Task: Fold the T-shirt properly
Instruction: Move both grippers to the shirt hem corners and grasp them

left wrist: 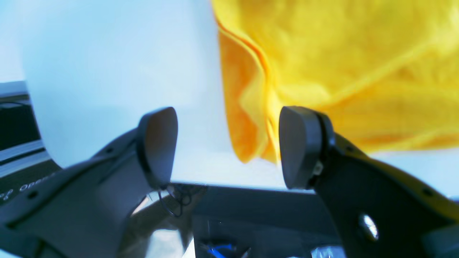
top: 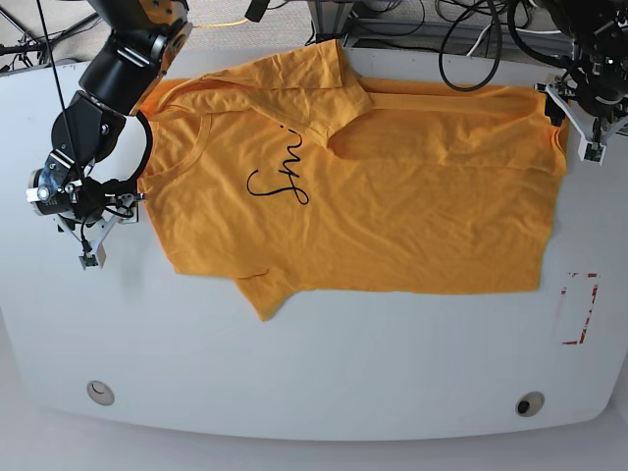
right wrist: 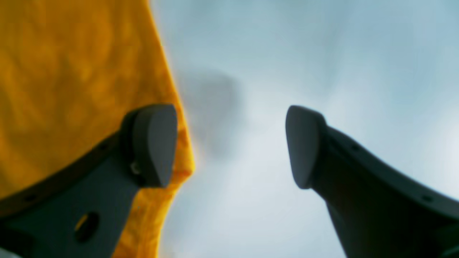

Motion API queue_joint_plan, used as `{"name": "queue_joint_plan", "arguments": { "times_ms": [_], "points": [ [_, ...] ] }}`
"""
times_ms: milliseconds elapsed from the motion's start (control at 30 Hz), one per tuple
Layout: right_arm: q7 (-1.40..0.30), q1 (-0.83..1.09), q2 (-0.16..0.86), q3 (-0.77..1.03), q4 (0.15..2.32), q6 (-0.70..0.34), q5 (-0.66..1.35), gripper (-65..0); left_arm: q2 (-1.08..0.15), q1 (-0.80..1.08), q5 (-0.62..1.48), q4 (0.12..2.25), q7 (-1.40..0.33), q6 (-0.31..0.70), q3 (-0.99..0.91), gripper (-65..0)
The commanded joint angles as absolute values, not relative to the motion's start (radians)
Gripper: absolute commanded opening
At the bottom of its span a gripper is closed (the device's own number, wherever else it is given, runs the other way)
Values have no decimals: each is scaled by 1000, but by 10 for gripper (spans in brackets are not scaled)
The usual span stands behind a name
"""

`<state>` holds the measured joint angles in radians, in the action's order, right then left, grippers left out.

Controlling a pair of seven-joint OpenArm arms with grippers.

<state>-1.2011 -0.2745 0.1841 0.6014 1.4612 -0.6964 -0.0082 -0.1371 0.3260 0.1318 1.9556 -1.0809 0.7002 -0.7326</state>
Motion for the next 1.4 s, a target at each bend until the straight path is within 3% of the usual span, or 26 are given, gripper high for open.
{"name": "queue_joint_plan", "arguments": {
  "times_ms": [0, 433, 1033, 1167, 1267, 1367],
  "points": [
    [-1135, -358, 191, 601, 1391, -698, -27, -198, -150, 315, 137, 1972, -1063, 698, -751, -236],
    [-869, -486, 196, 599, 1006, -698, -48, -198, -150, 245, 136, 1969, -1063, 698, -832, -233],
    [-872, -456, 127, 596, 990, -698, -48, -201, -150, 91, 133, 1965, -1063, 698, -831, -228],
    [-872, -455, 128, 596, 990, -698, -48, -322, -154, 24, 134, 1925, -1063, 613, -788, -189],
    [-872, -440, 127, 595, 990, -698, -50, -493, -153, -25, 134, 1877, -1055, 479, -777, -146],
    [-872, -437, 125, 595, 990, -698, -53, -606, -151, -88, 134, 1796, -1024, 400, -754, -140]
  ]
}}
